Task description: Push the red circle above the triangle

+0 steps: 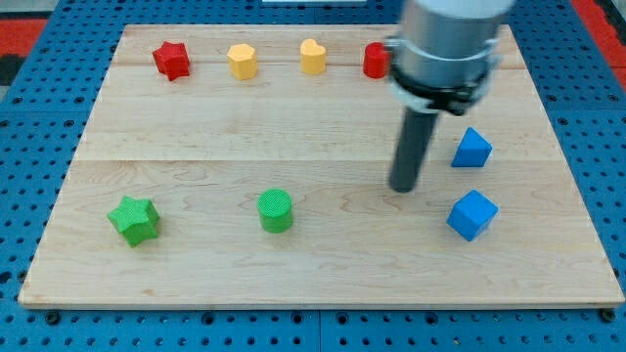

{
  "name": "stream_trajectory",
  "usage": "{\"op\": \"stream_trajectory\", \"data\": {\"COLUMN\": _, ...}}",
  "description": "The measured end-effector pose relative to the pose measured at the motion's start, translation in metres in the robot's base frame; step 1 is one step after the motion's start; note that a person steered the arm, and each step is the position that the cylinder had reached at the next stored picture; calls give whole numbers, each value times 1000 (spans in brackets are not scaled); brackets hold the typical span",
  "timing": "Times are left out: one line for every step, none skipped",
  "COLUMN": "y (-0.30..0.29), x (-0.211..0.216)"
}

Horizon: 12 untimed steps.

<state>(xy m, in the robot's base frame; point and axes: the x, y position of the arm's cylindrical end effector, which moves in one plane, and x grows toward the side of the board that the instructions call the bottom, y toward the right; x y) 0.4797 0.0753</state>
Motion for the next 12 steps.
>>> {"op": "stream_trajectory", "data": {"y": -47, "x": -61}}
{"op": "stream_trajectory", "data": {"y": -40, "x": -156}}
{"op": "stream_trajectory", "data": {"y": -25, "x": -214}}
{"op": "stream_trajectory", "data": {"y": 4, "x": -229}}
{"op": "stream_trajectory", "data": {"y": 53, "x": -209}}
{"op": "stream_trajectory", "data": {"y": 42, "x": -237}}
{"op": "stream_trajectory", "data": {"y": 72, "x": -222}}
{"op": "stream_trajectory", "data": {"y": 99, "x": -180}}
{"op": "stream_trajectory", "data": {"y": 117, "x": -185}}
{"op": "stream_trajectory", "data": {"y": 140, "x": -183}}
{"op": "stream_trajectory", "data": {"y": 133, "x": -139}}
{"op": "stream_trajectory", "data": {"y": 125, "x": -129}}
